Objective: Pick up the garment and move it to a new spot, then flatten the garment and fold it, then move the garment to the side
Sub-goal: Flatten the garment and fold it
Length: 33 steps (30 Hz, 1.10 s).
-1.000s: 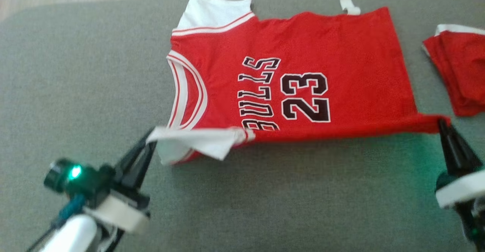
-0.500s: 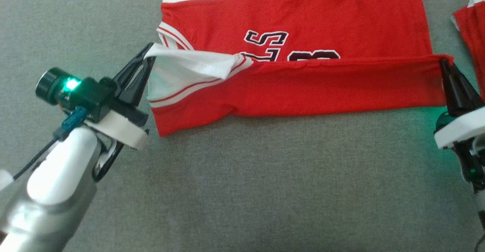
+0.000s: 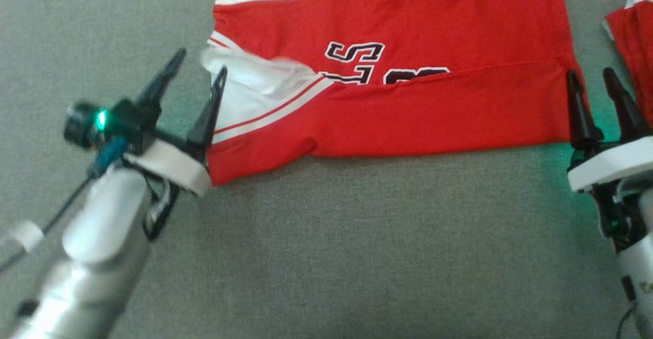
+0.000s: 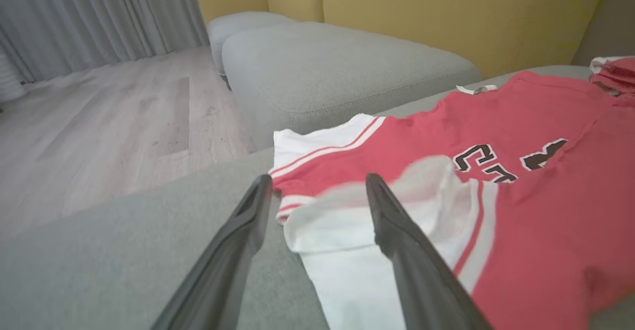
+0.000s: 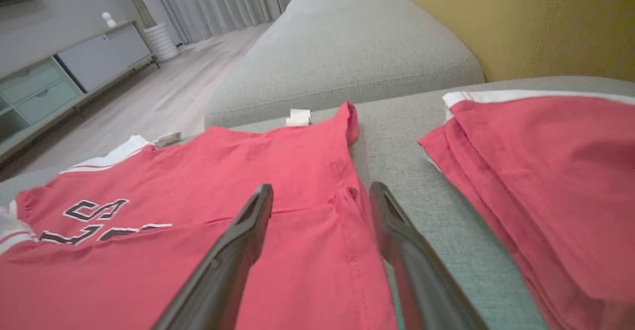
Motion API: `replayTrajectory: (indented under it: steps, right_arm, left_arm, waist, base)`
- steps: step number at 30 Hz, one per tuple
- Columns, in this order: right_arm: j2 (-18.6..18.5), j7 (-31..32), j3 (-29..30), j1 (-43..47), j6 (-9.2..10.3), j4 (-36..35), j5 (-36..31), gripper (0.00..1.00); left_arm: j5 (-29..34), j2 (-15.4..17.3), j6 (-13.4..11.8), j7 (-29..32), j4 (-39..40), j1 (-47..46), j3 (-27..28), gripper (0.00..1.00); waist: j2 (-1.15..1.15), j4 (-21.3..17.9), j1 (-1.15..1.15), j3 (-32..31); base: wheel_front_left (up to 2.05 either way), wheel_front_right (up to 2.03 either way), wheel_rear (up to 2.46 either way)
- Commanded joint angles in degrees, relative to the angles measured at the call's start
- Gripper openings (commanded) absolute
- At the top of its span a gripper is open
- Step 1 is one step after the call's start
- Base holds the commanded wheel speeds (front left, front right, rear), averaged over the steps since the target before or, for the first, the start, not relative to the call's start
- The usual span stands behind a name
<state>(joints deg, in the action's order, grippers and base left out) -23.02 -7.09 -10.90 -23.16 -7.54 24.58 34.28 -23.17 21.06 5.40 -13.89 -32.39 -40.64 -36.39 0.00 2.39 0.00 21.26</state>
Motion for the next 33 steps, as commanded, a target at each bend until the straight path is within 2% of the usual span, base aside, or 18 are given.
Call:
replayTrajectory:
  steps: [1,7,12,15,16,18,31,32,33]
  right_arm:
    - [-0.1,-1.1,-0.6,1.2,0.05,-1.6,0.2,1.00]
    - [1.6,-3.0,0.4,7.0,0.05,-2.8,1.1,1.00]
    - [2.4,-2.9,0.7,8.6,0.05,-3.2,0.6,1.00]
    - [2.7,-2.4,0.8,8.5,0.05,-3.3,0.4,1.00]
    - [2.7,-2.3,0.8,8.4,0.05,-3.2,0.2,1.00]
    - [2.8,-1.5,0.9,7.9,0.05,-2.8,-0.1,1.00]
    - [4.1,6.3,4.5,4.3,0.05,5.1,-6.8,1.00]
    - [4.2,7.2,4.8,4.2,0.05,5.4,-7.2,0.77]
    - [4.3,8.2,5.1,4.1,0.05,5.7,-7.5,0.36]
  left_arm:
    - [-1.5,1.0,-0.8,-0.8,1.3,2.4,3.0,1.00]
    - [-7.5,-2.5,-4.1,-0.6,2.9,15.5,4.9,1.00]
    - [-9.3,-3.0,-5.9,2.2,2.7,19.1,4.9,1.00]
    - [-9.7,-2.5,-6.1,4.4,2.5,19.6,4.5,1.00]
    - [-9.8,-2.5,-6.1,4.6,2.6,19.6,4.6,0.81]
    - [-9.8,-2.1,-5.9,5.4,2.8,19.6,4.2,0.00]
    - [-9.2,-0.7,-5.9,5.7,5.9,19.2,3.3,0.00]
    - [-9.2,-0.5,-5.9,5.7,6.0,19.2,3.3,0.00]
    - [-9.1,-0.4,-5.9,5.6,6.1,19.2,3.3,0.00]
  waist:
    - [0.00,-0.2,0.00,-1.2]
    - [0.00,-0.5,0.00,-3.3]
    - [0.00,-1.2,0.00,-3.5]
    - [0.00,-1.7,0.00,-3.3]
    - [0.00,-1.7,0.00,-3.2]
    - [0.00,-1.8,0.00,-3.2]
    - [0.00,0.3,0.00,-3.8]
    - [0.00,0.4,0.00,-3.9]
    - [0.00,0.5,0.00,-4.0]
  base:
    - [0.00,0.00,0.00]
    - [0.00,0.00,0.00]
    - [0.00,0.00,0.00]
    - [0.00,0.00,0.00]
    - [0.00,0.00,0.00]
    - [0.00,0.00,0.00]
    - [0.00,0.00,0.00]
    - [0.00,0.00,0.00]
    - [0.00,0.00,0.00]
